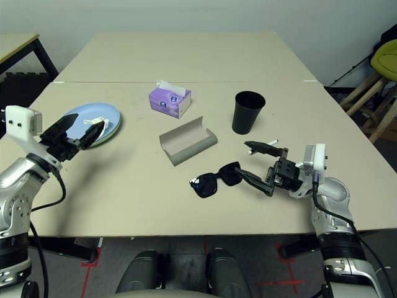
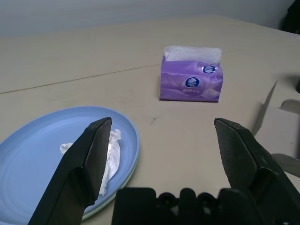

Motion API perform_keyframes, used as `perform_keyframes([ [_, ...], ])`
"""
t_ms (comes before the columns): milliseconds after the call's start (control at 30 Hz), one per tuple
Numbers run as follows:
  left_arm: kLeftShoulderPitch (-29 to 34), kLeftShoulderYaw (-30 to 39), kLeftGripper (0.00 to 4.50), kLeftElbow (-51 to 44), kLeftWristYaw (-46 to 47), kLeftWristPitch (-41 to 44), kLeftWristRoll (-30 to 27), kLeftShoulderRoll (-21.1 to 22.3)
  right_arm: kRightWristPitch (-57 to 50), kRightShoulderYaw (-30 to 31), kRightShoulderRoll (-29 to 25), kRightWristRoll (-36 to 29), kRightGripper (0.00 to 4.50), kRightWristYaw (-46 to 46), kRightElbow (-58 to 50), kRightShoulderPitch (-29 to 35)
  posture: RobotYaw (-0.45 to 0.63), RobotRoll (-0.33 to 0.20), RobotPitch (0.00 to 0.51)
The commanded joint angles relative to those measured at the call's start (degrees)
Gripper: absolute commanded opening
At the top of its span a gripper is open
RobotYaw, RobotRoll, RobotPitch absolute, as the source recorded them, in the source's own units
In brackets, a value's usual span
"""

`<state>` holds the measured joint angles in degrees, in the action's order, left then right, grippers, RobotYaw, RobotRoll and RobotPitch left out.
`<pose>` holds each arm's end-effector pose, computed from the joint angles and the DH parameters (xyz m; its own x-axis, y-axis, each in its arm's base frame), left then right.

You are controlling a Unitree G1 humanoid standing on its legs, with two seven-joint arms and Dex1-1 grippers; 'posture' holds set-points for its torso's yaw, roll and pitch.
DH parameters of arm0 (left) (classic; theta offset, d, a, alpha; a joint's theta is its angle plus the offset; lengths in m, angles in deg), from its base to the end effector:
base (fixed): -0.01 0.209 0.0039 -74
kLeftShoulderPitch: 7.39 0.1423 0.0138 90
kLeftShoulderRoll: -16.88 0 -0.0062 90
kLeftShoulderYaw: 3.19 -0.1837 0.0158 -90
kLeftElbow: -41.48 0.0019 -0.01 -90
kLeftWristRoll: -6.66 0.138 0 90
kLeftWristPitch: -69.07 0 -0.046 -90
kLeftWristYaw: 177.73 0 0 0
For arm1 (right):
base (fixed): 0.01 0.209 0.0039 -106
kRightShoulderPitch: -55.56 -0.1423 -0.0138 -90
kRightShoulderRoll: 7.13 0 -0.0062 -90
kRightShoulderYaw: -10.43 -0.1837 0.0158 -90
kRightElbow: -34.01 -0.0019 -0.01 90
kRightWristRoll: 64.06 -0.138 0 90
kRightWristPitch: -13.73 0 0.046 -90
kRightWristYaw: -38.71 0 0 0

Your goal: Organize and tidy the items on the table.

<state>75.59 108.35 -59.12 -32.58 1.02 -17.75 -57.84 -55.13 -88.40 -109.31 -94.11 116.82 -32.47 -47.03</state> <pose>0.2087 0.2885 0.1463 0.9327 -0.3597 0.0255 0.3549 0.9282 0.1119 0.2339 -0.2862 0.0773 0.4465 0.8848 0.1335 -0.8473 0.4660 -0.2549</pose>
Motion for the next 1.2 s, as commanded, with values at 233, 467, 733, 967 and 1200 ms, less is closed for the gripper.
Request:
perform_keyframes([
  [233, 2.8, -0.2, 4.46, 0.7, -5.0, -5.7, -0.3, 2.7, -0.2, 0.5, -1.2, 5.5, 4.50, -4.1, 2.3, -1.5, 0.10, 0.000, 0.045],
  [467, 5.6, -1.4, 4.46, 0.3, -12.4, -7.9, -2.0, 5.0, 0.5, 1.5, -2.0, 11.7, 4.50, -10.8, 4.5, -3.7, 0.10, 0.000, 0.045],
  [733, 5.6, -2.4, 4.46, 1.7, -19.4, -9.9, -3.8, 6.2, -2.0, 3.1, -3.2, 16.9, 4.50, -17.2, 4.0, -5.0, 0.10, 0.000, 0.045],
  [967, 5.0, -4.1, 4.46, 2.8, -25.5, -11.8, -4.5, 7.2, -10.1, 4.4, -5.2, 19.1, 4.50, -20.5, 1.6, -5.7, 0.10, 0.000, 0.045],
  [1200, 4.4, -5.8, 4.46, 3.5, -29.9, -12.2, -5.2, 7.9, -20.7, 3.8, -6.3, 16.6, 4.50, -20.4, -1.6, -7.1, 0.07, 0.000, 0.042],
])
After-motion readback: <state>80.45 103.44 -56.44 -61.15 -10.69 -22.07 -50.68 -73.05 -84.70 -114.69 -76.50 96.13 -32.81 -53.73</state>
